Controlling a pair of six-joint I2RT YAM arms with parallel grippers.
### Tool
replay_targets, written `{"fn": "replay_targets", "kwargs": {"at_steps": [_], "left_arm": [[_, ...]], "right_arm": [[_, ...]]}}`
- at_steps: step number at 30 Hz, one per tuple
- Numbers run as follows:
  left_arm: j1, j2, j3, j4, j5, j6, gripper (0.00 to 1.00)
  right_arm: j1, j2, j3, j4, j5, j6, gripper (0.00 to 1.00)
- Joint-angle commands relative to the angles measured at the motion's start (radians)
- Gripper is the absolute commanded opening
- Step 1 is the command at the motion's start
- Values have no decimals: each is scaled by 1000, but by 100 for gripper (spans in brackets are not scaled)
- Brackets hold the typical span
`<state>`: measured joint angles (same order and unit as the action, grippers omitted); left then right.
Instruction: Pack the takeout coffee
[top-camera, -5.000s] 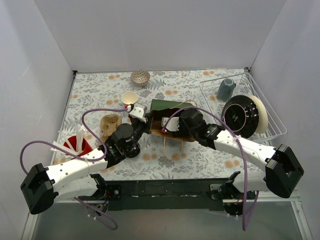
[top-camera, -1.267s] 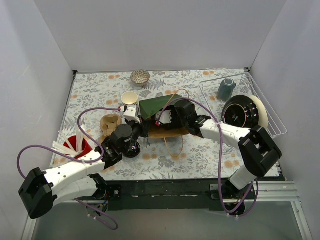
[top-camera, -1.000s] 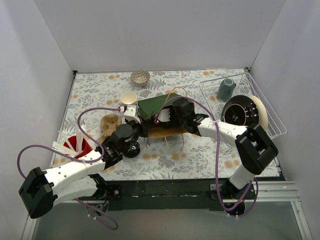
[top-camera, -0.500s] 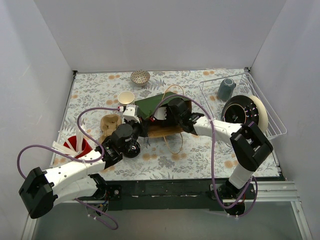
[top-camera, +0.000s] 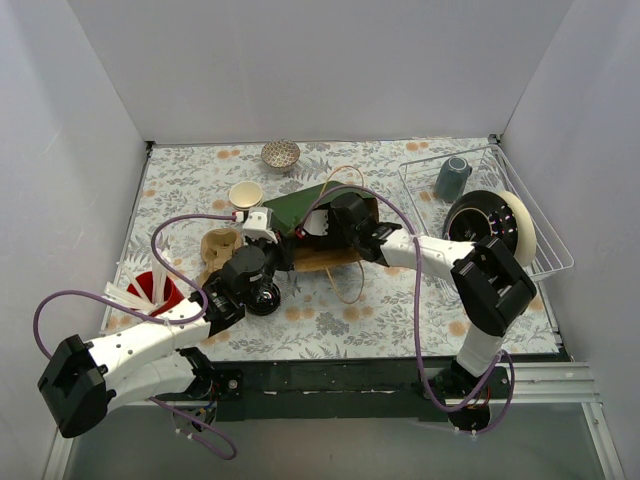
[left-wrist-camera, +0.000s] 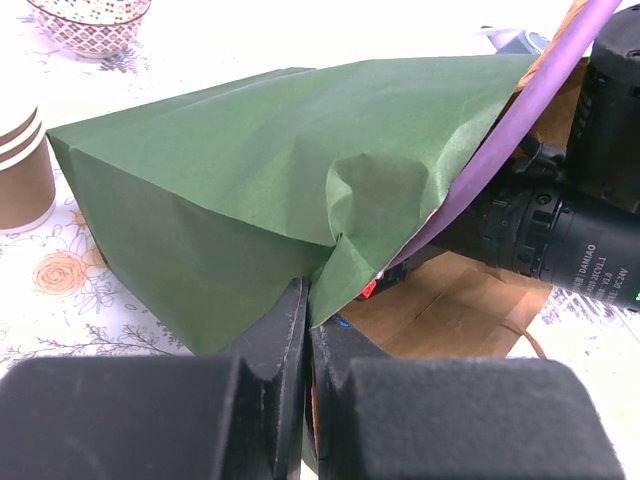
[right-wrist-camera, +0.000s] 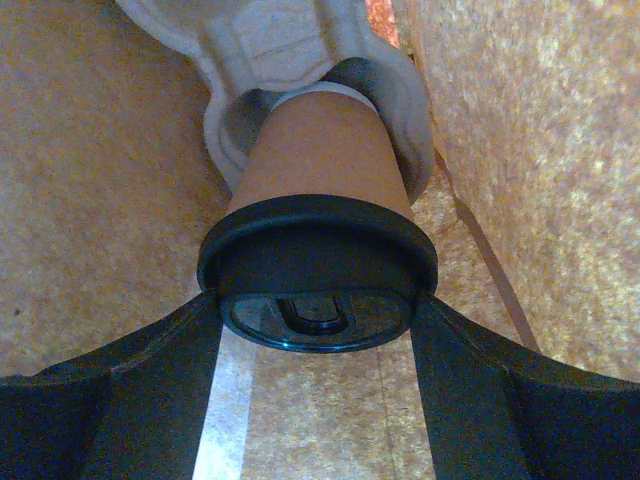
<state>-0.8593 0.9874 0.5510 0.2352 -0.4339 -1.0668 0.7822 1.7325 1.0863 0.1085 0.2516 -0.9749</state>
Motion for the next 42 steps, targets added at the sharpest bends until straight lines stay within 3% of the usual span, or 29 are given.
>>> {"fn": "replay_targets", "kwargs": {"at_steps": [1,6,11,22,31,42], "left_arm": [[-15,-27,32,-8,44,-32,0],[-14,-21,62,-27,17,-13,0],[-15,-12,98,-57,7,-16,0],[-15,-1,109,-66,6,-32,0],[-15,28,121,-54,41,-45,0],[-15,30,139,-68,67,-53,0]], "right_arm": [[-9,50,44,-23,18,90,16],[-8,26,61,-50,14,110,24],[-8,-43,72,-102,-23,116,49],[-8,-207,-6,-188,-49,117,77],[-8,-330,-48,-274,-72,148,88],[-6,-445,-66,-349,-95,200,89]]}}
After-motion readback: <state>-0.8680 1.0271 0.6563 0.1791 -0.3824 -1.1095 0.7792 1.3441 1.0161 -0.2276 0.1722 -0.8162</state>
